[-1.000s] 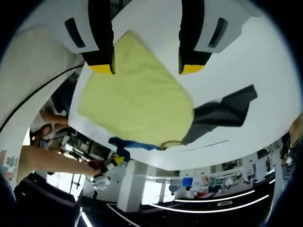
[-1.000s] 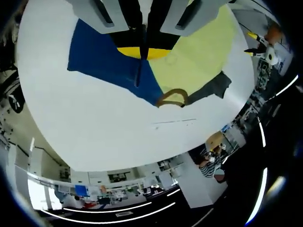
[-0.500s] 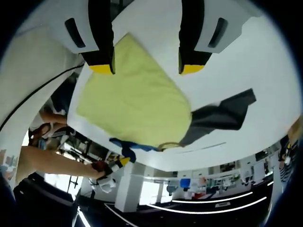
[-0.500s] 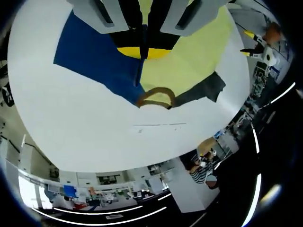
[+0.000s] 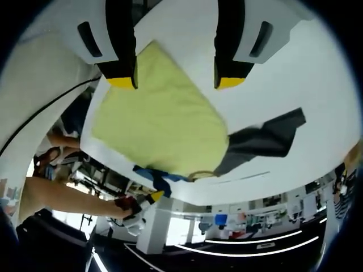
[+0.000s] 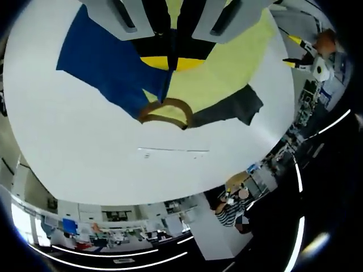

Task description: Fold the garment on the visible template until the final outline fits inside the template.

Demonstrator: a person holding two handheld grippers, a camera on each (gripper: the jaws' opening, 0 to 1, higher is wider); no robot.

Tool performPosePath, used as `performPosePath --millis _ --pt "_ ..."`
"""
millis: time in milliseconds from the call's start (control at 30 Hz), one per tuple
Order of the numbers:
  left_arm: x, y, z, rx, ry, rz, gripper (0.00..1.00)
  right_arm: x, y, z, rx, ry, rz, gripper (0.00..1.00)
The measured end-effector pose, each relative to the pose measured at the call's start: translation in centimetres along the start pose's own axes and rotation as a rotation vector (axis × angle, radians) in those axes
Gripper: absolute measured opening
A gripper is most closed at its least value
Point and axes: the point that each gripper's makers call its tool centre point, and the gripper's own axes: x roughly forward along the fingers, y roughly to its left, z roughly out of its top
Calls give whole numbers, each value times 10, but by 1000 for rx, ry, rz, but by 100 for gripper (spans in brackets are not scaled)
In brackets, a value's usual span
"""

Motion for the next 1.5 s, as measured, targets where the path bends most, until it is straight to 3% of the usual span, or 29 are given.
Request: performPosePath --millis 933,1500 --pt "-6 11 -9 -6 11 0 52 56 82 22 -90 50 104 0" --pt "-8 22 -15 -14 15 13 52 96 119 17 -94 89 160 0"
